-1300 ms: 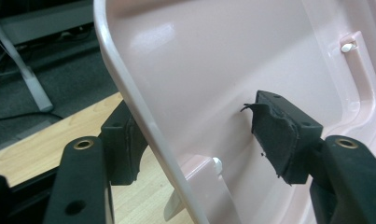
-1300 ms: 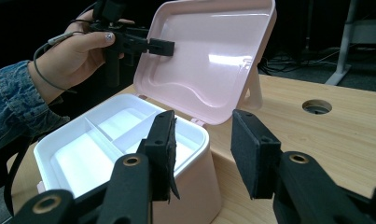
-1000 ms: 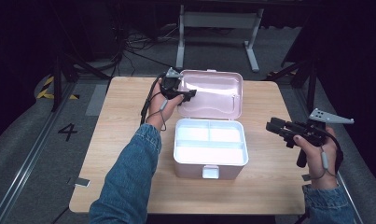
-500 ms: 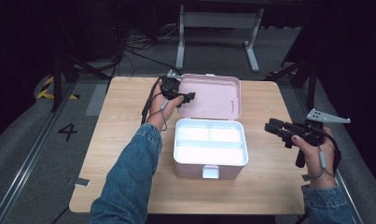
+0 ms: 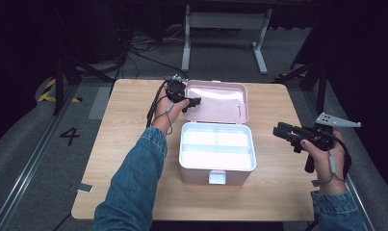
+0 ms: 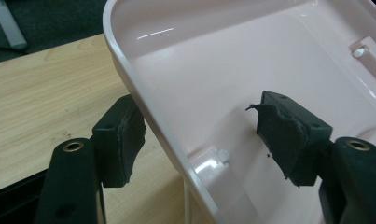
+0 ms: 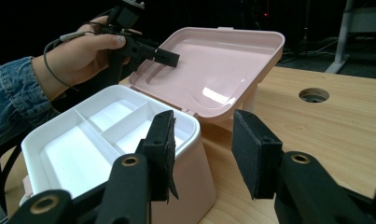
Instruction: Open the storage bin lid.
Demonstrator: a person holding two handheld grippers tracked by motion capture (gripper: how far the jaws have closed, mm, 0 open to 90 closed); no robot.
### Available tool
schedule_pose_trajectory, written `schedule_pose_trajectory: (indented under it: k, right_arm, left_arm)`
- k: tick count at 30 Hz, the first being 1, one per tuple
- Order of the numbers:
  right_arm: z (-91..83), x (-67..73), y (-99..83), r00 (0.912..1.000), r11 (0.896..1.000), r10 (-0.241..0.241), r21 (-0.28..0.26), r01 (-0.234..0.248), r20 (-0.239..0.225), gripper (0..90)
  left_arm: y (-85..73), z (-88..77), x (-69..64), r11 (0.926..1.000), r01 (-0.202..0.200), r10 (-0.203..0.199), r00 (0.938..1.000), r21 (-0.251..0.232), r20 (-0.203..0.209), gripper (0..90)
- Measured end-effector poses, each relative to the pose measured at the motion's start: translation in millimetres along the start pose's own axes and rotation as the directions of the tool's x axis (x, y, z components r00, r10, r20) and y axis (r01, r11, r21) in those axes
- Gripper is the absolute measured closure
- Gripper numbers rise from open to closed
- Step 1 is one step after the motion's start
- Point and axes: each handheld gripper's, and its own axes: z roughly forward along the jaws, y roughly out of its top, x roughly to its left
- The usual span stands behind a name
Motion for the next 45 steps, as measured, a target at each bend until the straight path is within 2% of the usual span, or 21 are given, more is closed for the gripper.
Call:
schedule_pose_trajectory:
  k: [13, 16, 22, 25, 29, 32, 34, 36, 38, 39, 45]
  right_arm:
    - [-0.3, -1.7, -0.6, 1.0, 1.0, -0.003, 0.0, 0.003, 0.001, 60.5]
    - [-0.2, -1.7, -0.7, 1.0, 1.0, -0.001, 0.001, 0.001, 0.002, 60.4]
    - [0.3, -1.7, -0.9, 1.0, 1.0, 0.0, 0.003, 0.0, 0.0, 60.1]
    - [0.2, -1.8, -1.1, 1.0, 1.0, 0.002, 0.005, -0.002, 0.0, 59.9]
    - [0.6, -2.8, -1.6, 1.0, 1.0, 0.005, 0.005, -0.005, 0.001, 59.5]
    - [1.3, -4.1, -0.6, 1.0, 1.0, 0.006, 0.004, -0.006, -0.005, 59.4]
    - [1.6, -4.4, 0.1, 1.0, 1.0, 0.008, 0.004, -0.008, -0.004, 59.3]
    - [3.5, -5.1, 2.4, 0.9999, 1.0, 0.006, -0.002, -0.006, -0.014, 59.0]
    - [7.0, -5.8, 4.5, 0.9997, 1.0, 0.0, 0.0, 0.0, -0.023, 58.7]
    - [9.2, -6.1, 5.7, 0.9996, 1.0, 0.003, 0.001, -0.003, -0.029, 58.5]
    - [16.7, -12.1, 12.7, 0.9994, 1.0, -0.002, 0.0, 0.002, -0.034, 56.6]
  left_arm:
    - [-4.8, 6.3, 4.0, 0.9985, 0.043, -0.043, 0.999, 0.034, 0.012, 31.6]
    - [-5.3, 7.4, 4.3, 0.9975, 0.058, -0.059, 0.9982, 0.04, 0.01, 31.6]
    - [-5.8, 9.4, 4.0, 0.9933, 0.083, -0.083, 0.9966, 0.08, -0.004, 31.0]
    - [-6.1, 10.4, 4.3, 0.9921, 0.096, -0.096, 0.9954, 0.081, -0.001, 31.1]
    - [-6.6, 10.7, 3.9, 0.9877, 0.117, -0.116, 0.9932, 0.104, -0.015, 31.1]
    - [-6.3, 10.6, 2.2, 0.9858, 0.121, -0.116, 0.992, 0.117, -0.05, 31.4]
    - [-6.0, 9.8, 1.0, 0.9869, 0.115, -0.108, 0.9921, 0.113, -0.064, 31.9]
    - [-4.8, 6.0, -2.2, 0.9907, 0.113, -0.108, 0.9915, 0.075, -0.073, 29.2]
    - [-3.0, 0.6, -4.0, 0.9959, 0.079, -0.075, 0.9939, 0.045, -0.08, 26.2]
    - [-2.2, -2.5, -5.8, 0.9966, 0.076, -0.073, 0.9937, 0.034, -0.085, 25.2]
    - [3.8, -34.2, -18.2, 0.9994, 0.018, -0.02, 0.9974, -0.03, -0.069, 24.2]
